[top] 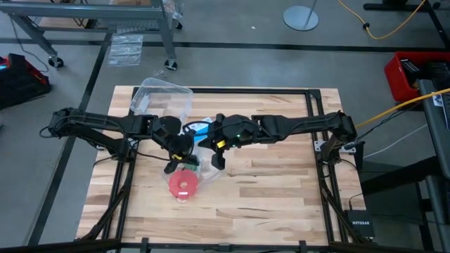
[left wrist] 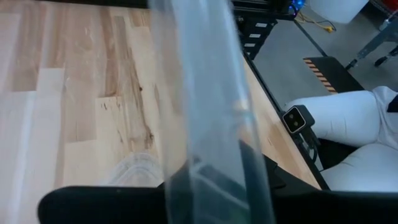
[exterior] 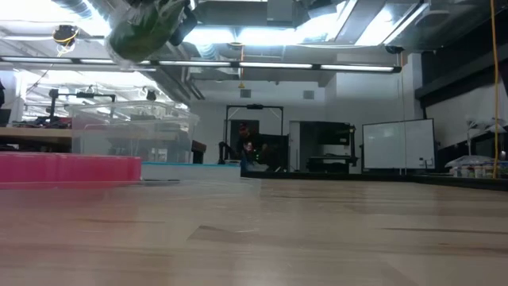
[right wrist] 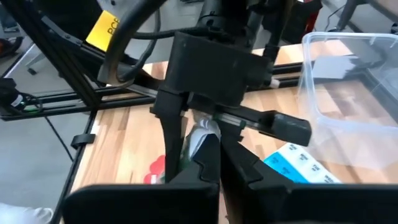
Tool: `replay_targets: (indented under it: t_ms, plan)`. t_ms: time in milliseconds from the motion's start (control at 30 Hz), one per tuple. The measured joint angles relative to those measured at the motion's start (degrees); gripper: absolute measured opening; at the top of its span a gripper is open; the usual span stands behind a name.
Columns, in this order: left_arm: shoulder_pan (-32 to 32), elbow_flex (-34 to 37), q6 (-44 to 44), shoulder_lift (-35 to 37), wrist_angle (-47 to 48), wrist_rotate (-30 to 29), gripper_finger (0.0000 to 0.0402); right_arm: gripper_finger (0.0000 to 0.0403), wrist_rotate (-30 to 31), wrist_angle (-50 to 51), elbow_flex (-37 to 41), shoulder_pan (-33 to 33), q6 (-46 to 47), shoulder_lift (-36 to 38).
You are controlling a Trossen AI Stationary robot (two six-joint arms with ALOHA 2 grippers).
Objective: Roll bandage
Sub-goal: Close the transparent zip bag
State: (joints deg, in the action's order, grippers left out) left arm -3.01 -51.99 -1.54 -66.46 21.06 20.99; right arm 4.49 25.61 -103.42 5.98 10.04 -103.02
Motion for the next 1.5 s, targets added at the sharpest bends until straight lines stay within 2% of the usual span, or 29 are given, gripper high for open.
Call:
replay_targets:
  t_ms: [433,867,967,1133,1267,1500]
  plan:
    - [0.0,0.17,1.89,-0.09,-3.95,-1.86,0.0041,0.0,-2.04,0.04,-0.09,-0.42,-0.06,0.62]
    - [0.64,0.28,4.98,-0.17,-6.62,-2.47,0.0042,0.0,-10.99,5.93,-0.31,-0.44,0.29,0.91]
    - [1.37,0.28,4.91,-0.17,-6.97,-2.8,0.0059,0.0,-12.0,7.24,-0.31,-0.42,1.46,0.91]
    - [1.62,0.26,4.94,-0.15,-8.06,-3.87,0.0121,0.0,-12.65,8.64,-0.24,-0.39,1.6,0.89]
    - [1.43,0.23,5.46,-0.12,-12.59,-3.87,0.016,0.0,-12.67,8.78,-0.2,-0.39,1.6,0.81]
    - [1.42,0.15,5.52,-0.08,-16.66,-3.88,0.0172,0.0,-12.67,8.73,-0.11,-0.37,1.64,0.76]
